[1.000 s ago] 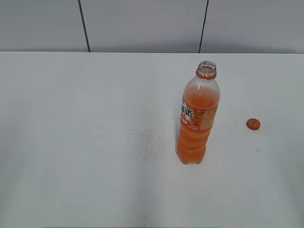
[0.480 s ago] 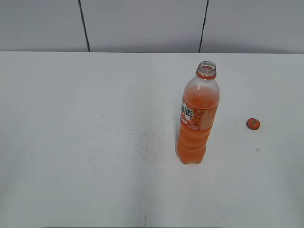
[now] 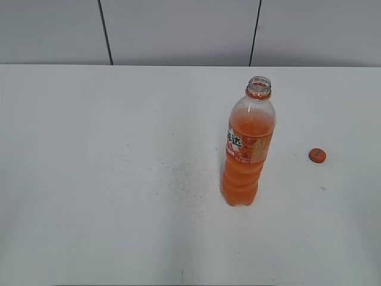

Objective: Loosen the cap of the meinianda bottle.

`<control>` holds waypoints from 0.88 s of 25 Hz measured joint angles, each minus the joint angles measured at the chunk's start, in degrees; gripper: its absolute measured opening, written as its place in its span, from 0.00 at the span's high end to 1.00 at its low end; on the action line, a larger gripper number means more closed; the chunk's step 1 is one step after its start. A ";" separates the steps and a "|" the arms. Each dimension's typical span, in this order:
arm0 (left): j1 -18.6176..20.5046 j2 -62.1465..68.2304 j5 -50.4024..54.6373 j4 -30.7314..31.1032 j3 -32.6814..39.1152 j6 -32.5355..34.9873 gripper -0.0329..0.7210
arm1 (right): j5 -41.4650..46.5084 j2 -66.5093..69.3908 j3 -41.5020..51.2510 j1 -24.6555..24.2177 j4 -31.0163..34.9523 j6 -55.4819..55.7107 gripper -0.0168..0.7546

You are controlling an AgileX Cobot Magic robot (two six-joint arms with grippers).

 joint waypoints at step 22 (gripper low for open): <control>6.75 0.00 -0.05 0.00 0.00 0.00 0.38 | -1.27 0.00 0.00 6.36 -0.05 0.05 0.37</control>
